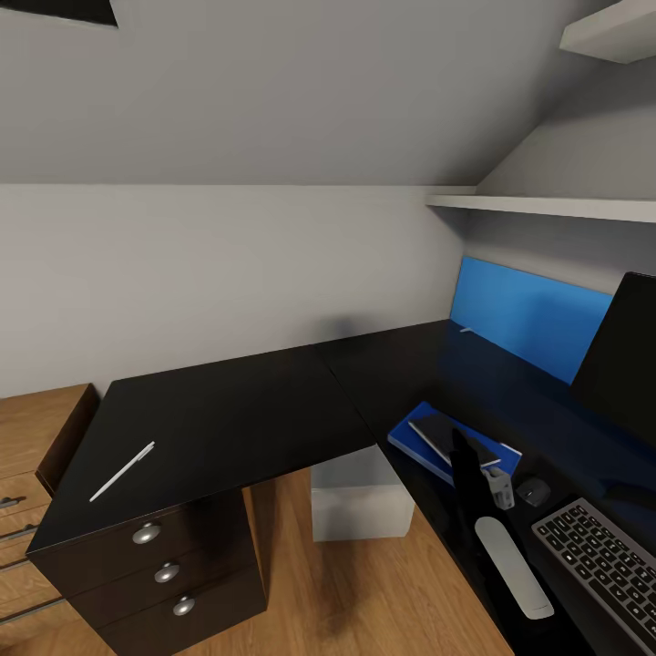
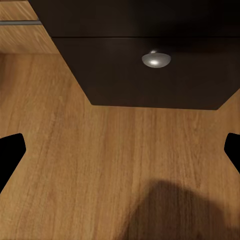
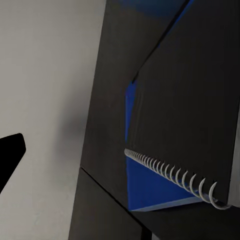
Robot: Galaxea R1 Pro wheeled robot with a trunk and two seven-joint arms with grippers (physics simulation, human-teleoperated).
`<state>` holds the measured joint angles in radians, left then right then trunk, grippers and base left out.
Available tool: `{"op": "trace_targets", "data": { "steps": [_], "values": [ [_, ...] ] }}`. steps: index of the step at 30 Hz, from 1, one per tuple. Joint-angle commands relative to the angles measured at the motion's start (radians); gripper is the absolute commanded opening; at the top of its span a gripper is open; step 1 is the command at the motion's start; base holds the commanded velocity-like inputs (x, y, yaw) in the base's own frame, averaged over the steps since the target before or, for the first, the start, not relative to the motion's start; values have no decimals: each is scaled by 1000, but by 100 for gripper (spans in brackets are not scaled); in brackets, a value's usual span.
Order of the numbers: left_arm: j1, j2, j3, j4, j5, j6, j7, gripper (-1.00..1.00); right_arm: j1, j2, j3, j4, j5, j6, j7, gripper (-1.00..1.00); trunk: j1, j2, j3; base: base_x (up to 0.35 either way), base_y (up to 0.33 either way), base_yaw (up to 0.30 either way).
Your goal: In the bedroom, organize the workspace by keeping the computer under the desk, ensuring the monitor is on the desk, placing the keyboard on the desk next to the monitor, placing the mouse on the desk next to the keyboard, moving the folder from the swivel chair onto the desk next to the mouse, stacking the notebook on top of the folder with the pen on top of the notebook, and positioning the swivel chair next to the desk.
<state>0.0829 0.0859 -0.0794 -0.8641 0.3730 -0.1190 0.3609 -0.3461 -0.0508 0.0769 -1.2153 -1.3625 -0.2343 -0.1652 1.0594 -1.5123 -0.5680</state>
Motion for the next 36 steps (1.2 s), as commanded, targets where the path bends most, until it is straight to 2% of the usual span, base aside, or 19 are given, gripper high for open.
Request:
{"op": "trace_targets", "data": {
  "steps": [1, 8, 16, 36],
  "values": [
    [0, 2, -6, -1, 11, -6, 7, 100, -1, -1, 4, -1, -9, -9, -4, 100, 0, 0, -1, 0, 0, 0],
    [0, 0, -6, -2, 9, -8, 6, 100, -1, -1, 4, -1, -9, -8, -4, 100, 0, 0, -1, 0, 0, 0],
    [0, 0, -7, -3, 10, -8, 6, 100, -1, -1, 4, -1, -9, -8, -4, 100, -31, 56, 24, 0, 0, 0],
    [0, 0, -7, -1, 10, -8, 6, 100, -1, -1, 4, -1, -9, -8, -4, 100, -31, 56, 24, 4, -30, 0]
  ]
}}
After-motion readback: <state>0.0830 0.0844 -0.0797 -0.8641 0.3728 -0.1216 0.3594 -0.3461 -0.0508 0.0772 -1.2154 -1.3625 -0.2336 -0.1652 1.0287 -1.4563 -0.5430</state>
